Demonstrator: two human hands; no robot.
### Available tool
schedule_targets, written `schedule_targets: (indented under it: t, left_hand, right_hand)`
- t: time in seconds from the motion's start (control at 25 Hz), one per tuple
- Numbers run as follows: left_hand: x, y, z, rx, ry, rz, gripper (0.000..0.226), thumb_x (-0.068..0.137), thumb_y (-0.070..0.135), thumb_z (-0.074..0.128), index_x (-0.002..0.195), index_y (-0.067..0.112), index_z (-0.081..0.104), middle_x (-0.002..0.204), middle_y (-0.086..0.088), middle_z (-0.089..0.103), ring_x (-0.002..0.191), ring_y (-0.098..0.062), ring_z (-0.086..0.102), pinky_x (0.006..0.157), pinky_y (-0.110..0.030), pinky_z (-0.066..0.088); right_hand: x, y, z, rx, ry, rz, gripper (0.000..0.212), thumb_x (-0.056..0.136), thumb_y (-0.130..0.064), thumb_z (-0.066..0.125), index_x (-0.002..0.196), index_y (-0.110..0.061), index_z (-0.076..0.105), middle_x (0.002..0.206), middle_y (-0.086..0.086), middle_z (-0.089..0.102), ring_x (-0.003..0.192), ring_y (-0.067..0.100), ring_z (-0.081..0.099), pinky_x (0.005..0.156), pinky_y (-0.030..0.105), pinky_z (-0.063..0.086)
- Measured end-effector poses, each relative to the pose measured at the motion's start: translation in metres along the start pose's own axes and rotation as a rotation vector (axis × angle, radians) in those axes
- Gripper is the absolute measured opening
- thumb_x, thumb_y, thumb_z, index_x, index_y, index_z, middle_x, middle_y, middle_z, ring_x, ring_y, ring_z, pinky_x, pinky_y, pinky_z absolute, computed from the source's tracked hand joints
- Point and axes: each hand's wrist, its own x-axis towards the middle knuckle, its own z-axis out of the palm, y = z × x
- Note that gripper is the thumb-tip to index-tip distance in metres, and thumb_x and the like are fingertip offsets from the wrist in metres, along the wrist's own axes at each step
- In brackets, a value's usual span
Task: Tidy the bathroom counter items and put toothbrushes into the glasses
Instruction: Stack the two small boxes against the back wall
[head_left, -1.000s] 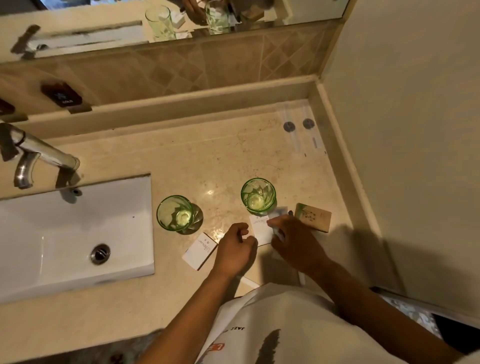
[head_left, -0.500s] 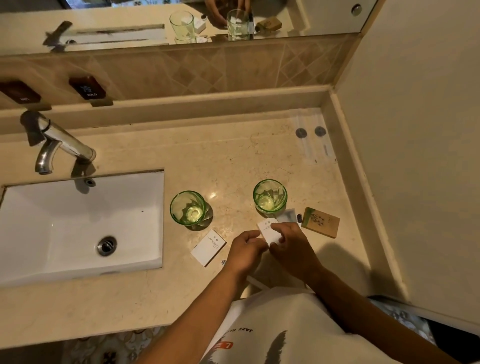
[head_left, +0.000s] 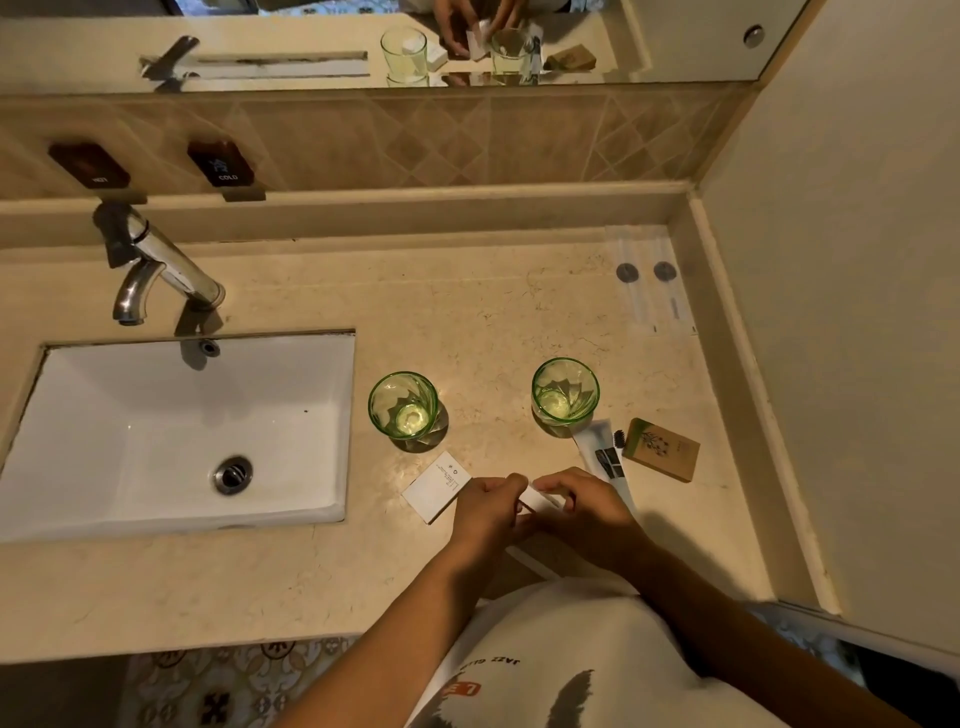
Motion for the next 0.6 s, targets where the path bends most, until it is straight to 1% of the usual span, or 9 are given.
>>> schedule_targets:
  t: [0.08,0.16,0.2,0.24,0.32,0.36,0.4,0.52,0.6]
  left_hand:
    - [-0.002,0.002,0.0,0.032,-0.004,-0.015,0.021,0.087,0.004,0.057,0.069,-0.002,0.065,0.061,-0.014,0.056,0.06,-0.021,0.062,0.064,-0.032,0.058]
    - [-0.007,0.003,-0.001,0.035,-0.034,-0.039,0.027,0.086,-0.001,0.056,0.06,0.003,0.062,0.065,-0.016,0.055,0.067,-0.024,0.064,0.072,-0.037,0.062]
    - [-0.011,0.005,-0.002,0.052,-0.048,-0.025,0.03,0.085,-0.003,0.055,0.058,0.005,0.064,0.067,-0.016,0.058,0.072,-0.026,0.066,0.079,-0.04,0.062]
    - [-0.014,0.007,-0.004,0.029,-0.071,-0.028,0.03,0.085,-0.004,0.055,0.061,0.008,0.068,0.071,-0.015,0.063,0.077,-0.025,0.069,0.083,-0.039,0.061]
    - [-0.012,0.01,-0.009,-0.088,-0.083,-0.083,0.018,0.088,-0.003,0.06,0.081,0.01,0.07,0.087,-0.008,0.07,0.086,-0.022,0.07,0.081,-0.027,0.059]
    - [-0.012,0.011,-0.013,-0.129,-0.097,-0.069,0.012,0.089,-0.001,0.063,0.093,0.01,0.068,0.097,-0.009,0.071,0.092,-0.023,0.07,0.078,-0.024,0.058]
    - [-0.01,0.013,-0.015,-0.18,-0.116,-0.069,0.017,0.089,-0.002,0.064,0.103,0.006,0.064,0.106,-0.014,0.072,0.096,-0.027,0.073,0.077,-0.026,0.06]
    - [-0.013,0.026,-0.019,-0.297,-0.135,-0.07,0.035,0.087,-0.007,0.068,0.119,-0.001,0.056,0.111,-0.029,0.072,0.096,-0.038,0.075,0.079,-0.043,0.064]
    - [-0.016,0.037,-0.017,-0.302,-0.178,-0.004,0.034,0.088,-0.004,0.069,0.118,0.0,0.054,0.105,-0.029,0.074,0.093,-0.04,0.075,0.081,-0.045,0.064]
  right_hand:
    - [-0.004,-0.007,-0.005,0.005,-0.011,-0.024,0.031,0.086,-0.037,0.074,0.11,-0.017,0.073,0.104,-0.008,0.067,0.09,-0.001,0.059,0.082,0.018,0.045]
    - [-0.005,-0.01,-0.008,-0.012,0.051,-0.107,0.035,0.086,-0.047,0.065,0.106,-0.019,0.073,0.104,-0.007,0.068,0.097,0.008,0.061,0.086,0.029,0.047]
    - [-0.005,-0.013,-0.01,-0.028,0.077,-0.126,0.036,0.085,-0.047,0.064,0.107,-0.02,0.073,0.107,-0.007,0.066,0.101,0.011,0.059,0.087,0.028,0.046]
    - [-0.006,-0.016,-0.012,-0.045,0.109,-0.13,0.035,0.083,-0.044,0.066,0.109,-0.021,0.072,0.112,-0.008,0.062,0.106,0.01,0.054,0.089,0.023,0.042]
    - [-0.007,-0.025,-0.017,-0.03,0.195,-0.115,0.037,0.082,-0.032,0.072,0.117,-0.023,0.068,0.122,-0.01,0.05,0.115,0.003,0.043,0.093,0.012,0.036]
    - [-0.008,-0.029,-0.019,0.022,0.213,-0.096,0.039,0.082,-0.027,0.073,0.12,-0.023,0.066,0.124,-0.011,0.047,0.117,0.001,0.043,0.093,0.008,0.038]
    - [-0.009,-0.034,-0.023,0.104,0.204,-0.084,0.04,0.083,-0.024,0.073,0.122,-0.023,0.064,0.125,-0.011,0.047,0.117,-0.001,0.046,0.091,0.008,0.043]
    - [-0.009,-0.049,-0.034,0.34,0.208,-0.054,0.041,0.085,-0.017,0.069,0.124,-0.027,0.057,0.124,-0.018,0.05,0.117,0.004,0.056,0.085,0.021,0.057]
    - [-0.007,-0.06,-0.043,0.501,0.202,-0.025,0.046,0.087,-0.006,0.069,0.125,-0.03,0.055,0.125,-0.008,0.056,0.117,0.014,0.061,0.087,0.029,0.059]
